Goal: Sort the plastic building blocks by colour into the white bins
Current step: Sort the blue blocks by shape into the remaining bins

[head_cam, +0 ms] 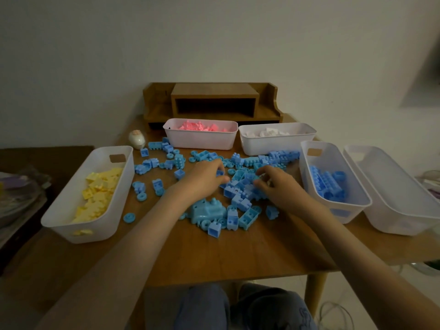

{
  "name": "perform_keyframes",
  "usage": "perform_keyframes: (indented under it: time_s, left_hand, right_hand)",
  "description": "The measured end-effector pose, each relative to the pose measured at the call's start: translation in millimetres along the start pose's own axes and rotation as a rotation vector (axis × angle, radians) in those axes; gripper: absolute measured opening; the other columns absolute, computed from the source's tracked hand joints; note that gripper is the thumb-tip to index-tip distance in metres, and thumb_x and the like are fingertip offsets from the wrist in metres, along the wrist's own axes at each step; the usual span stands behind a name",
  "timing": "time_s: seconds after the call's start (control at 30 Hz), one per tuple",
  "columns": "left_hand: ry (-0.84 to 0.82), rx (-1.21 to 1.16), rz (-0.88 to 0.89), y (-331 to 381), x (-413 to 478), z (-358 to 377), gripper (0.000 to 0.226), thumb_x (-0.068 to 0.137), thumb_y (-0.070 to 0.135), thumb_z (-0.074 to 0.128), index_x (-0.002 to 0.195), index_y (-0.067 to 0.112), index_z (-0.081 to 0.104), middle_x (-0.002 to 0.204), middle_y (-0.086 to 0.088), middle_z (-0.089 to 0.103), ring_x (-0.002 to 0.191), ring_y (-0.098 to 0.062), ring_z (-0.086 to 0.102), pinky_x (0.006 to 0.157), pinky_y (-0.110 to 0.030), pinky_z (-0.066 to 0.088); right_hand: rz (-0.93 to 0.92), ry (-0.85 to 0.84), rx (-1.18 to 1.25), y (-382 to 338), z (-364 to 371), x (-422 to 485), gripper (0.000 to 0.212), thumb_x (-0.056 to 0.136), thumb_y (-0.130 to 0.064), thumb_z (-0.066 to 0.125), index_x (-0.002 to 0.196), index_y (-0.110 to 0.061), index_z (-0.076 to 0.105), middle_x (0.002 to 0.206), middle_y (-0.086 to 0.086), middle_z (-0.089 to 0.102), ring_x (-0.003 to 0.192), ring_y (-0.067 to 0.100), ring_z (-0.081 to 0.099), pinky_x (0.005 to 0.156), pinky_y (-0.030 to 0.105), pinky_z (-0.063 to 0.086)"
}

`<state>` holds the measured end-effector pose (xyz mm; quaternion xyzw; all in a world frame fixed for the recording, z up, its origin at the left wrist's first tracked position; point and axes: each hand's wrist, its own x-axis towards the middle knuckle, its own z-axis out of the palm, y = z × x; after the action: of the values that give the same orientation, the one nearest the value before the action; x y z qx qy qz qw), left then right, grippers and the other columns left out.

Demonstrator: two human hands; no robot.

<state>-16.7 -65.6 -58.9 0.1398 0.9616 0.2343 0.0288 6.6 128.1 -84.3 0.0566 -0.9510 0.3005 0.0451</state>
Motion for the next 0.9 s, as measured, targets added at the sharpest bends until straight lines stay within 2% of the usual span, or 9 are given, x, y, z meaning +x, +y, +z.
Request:
perform_keyframes:
  time_s: [0.07, 0.13, 0.2, 0.27, 0.37, 0.57, 0.7, 0.8, 0.9]
  left_hand:
    - [0.001, 0.011, -0.009, -1.5, 2.1, 2.1, 0.012, 0.098, 0.019, 0.047, 0.108, 0.020, 0.051, 0.110, 0.000, 0.056, 0.092, -0.017, 0.055, 0.076, -0.034, 0.049]
    - [-0.036, 0.031, -0.006, -0.6, 3.5, 3.5, 0.021, 0.097, 0.011, 0.040, 0.112, 0.022, 0.050, 0.117, -0.001, 0.052, 0.088, -0.015, 0.053, 0.069, -0.032, 0.047]
    - [-0.105, 0.075, 0.011, 1.3, 4.8, 4.7, 0.030, 0.096, 0.008, 0.037, 0.119, 0.024, 0.049, 0.126, -0.002, 0.044, 0.100, -0.017, 0.048, 0.071, -0.027, 0.042]
    - [-0.162, 0.141, 0.028, 2.5, 5.9, 6.3, 0.033, 0.096, 0.011, 0.039, 0.126, 0.024, 0.046, 0.132, -0.006, 0.037, 0.119, -0.023, 0.037, 0.089, -0.034, 0.041]
    - [-0.198, 0.183, 0.044, 0.9, 5.6, 7.2, 0.032, 0.094, 0.027, 0.049, 0.126, 0.023, 0.044, 0.131, -0.008, 0.036, 0.124, -0.025, 0.033, 0.100, -0.041, 0.038]
    - [-0.181, 0.140, 0.066, -2.4, 6.7, 5.2, 0.032, 0.090, 0.042, 0.058, 0.114, 0.023, 0.049, 0.120, -0.005, 0.043, 0.116, -0.023, 0.041, 0.093, -0.037, 0.041]
    - [-0.198, 0.118, 0.075, -4.4, 2.1, -0.1, 0.039, 0.084, 0.047, 0.065, 0.111, 0.023, 0.052, 0.108, 0.002, 0.043, 0.104, -0.016, 0.045, 0.084, -0.031, 0.042]
    - [-0.197, 0.152, 0.096, -4.8, 1.8, -0.7, 0.031, 0.085, 0.042, 0.066, 0.106, 0.023, 0.054, 0.105, 0.004, 0.045, 0.096, -0.013, 0.044, 0.077, -0.028, 0.038]
    - [-0.182, 0.198, 0.122, -3.9, 3.1, 0.6, 0.017, 0.087, 0.033, 0.065, 0.098, 0.026, 0.054, 0.099, 0.004, 0.044, 0.091, -0.013, 0.045, 0.071, -0.026, 0.036]
  right_hand:
    - [-0.036, -0.161, -0.150, 0.6, 3.5, 1.2, 0.050, 0.090, -0.038, 0.055, 0.136, -0.029, 0.037, 0.134, 0.001, 0.041, 0.115, 0.016, 0.045, 0.094, 0.029, 0.043]
    - [-0.102, -0.232, -0.267, -1.1, 5.8, 2.2, 0.053, 0.091, -0.034, 0.056, 0.139, -0.034, 0.033, 0.136, 0.000, 0.036, 0.126, 0.021, 0.035, 0.104, 0.035, 0.036]
    - [-0.136, -0.242, -0.291, -2.7, 6.1, 3.6, 0.050, 0.092, -0.029, 0.055, 0.137, -0.035, 0.036, 0.131, 0.001, 0.037, 0.122, 0.021, 0.035, 0.103, 0.034, 0.034]
    - [-0.146, -0.242, -0.273, -3.2, 5.3, 5.2, 0.048, 0.091, -0.026, 0.057, 0.134, -0.035, 0.039, 0.127, -0.001, 0.038, 0.119, 0.019, 0.038, 0.099, 0.031, 0.036]
    - [-0.149, -0.232, -0.263, -3.8, 4.2, 5.0, 0.046, 0.091, -0.025, 0.057, 0.133, -0.036, 0.042, 0.126, -0.003, 0.040, 0.117, 0.018, 0.041, 0.095, 0.028, 0.039]
    - [-0.135, -0.108, -0.191, -5.8, 2.5, 4.5, 0.043, 0.094, -0.014, 0.050, 0.132, -0.031, 0.043, 0.136, 0.001, 0.042, 0.118, 0.019, 0.049, 0.093, 0.027, 0.045]
    - [-0.094, -0.097, -0.163, -5.6, 1.0, 4.7, 0.044, 0.089, -0.015, 0.059, 0.129, -0.026, 0.042, 0.134, 0.001, 0.041, 0.114, 0.016, 0.049, 0.091, 0.027, 0.047]
    - [-0.082, -0.072, -0.137, -3.6, 0.7, 4.9, 0.052, 0.087, -0.016, 0.062, 0.132, -0.024, 0.037, 0.134, 0.002, 0.038, 0.113, 0.016, 0.050, 0.091, 0.026, 0.048]
    - [-0.063, -0.042, -0.085, -3.3, 0.7, 4.2, 0.069, 0.086, -0.012, 0.064, 0.141, -0.027, 0.025, 0.140, 0.004, 0.035, 0.115, 0.019, 0.051, 0.090, 0.026, 0.047]
